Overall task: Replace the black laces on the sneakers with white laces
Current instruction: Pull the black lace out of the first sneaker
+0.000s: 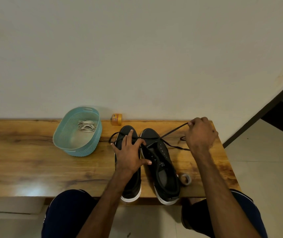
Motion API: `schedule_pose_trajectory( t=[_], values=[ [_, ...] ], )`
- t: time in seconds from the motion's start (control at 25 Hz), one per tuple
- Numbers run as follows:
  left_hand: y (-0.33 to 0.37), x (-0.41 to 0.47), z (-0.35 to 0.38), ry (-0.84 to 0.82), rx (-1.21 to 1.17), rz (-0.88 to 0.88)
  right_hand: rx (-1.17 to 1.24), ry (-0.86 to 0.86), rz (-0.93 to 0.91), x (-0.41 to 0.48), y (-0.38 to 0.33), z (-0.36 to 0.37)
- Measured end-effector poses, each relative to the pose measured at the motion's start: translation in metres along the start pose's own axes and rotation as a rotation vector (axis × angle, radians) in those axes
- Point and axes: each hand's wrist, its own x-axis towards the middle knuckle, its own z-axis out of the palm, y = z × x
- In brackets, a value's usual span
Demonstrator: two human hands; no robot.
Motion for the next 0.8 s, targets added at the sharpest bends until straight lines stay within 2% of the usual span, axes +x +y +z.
schedule_pose_trajectory(
  t=[0.08, 0.12, 0.24, 0.32, 0.4, 0.48, 0.6, 0.68, 0.8],
  values=[
    [0.001, 0.0, 0.0, 0.001, -0.007, -0.001, -0.024, -0.022, -0.054, -0.002, -0.001, 0.002],
    [0.001, 0.0, 0.0, 0.002, -0.016, -0.002, -0.033, -0.088, -0.149, -0.007, -0.006, 0.005],
    [0.001, 0.0, 0.0, 0.0, -0.02, 0.002, -0.04, -0.444, -0.543, -0.036, -0.035, 0.024],
    [0.001, 0.0, 0.0, -0.009, 0.002, 0.001, -0.085, -0.596, -0.674, -0.055, -0.052, 0.035],
    [0.001, 0.001, -0.002, -0.018, 0.015, 0.001, -0.12, -0.541, -0.655, -0.056, -0.055, 0.038],
    [0.003, 0.001, -0.004, -0.019, 0.002, 0.001, -0.146, -0.354, -0.555, -0.045, -0.044, 0.031],
    [0.005, 0.002, -0.004, -0.029, -0.032, -0.009, 0.003, -0.049, -0.185, -0.016, -0.017, 0.01],
    [0.004, 0.001, -0.005, -0.036, -0.049, -0.005, 0.097, -0.033, -0.092, -0.006, -0.01, 0.002],
    [0.006, 0.001, -0.007, -0.048, -0.023, 0.001, 0.344, -0.196, -0.142, -0.015, -0.021, 0.002]
  ],
)
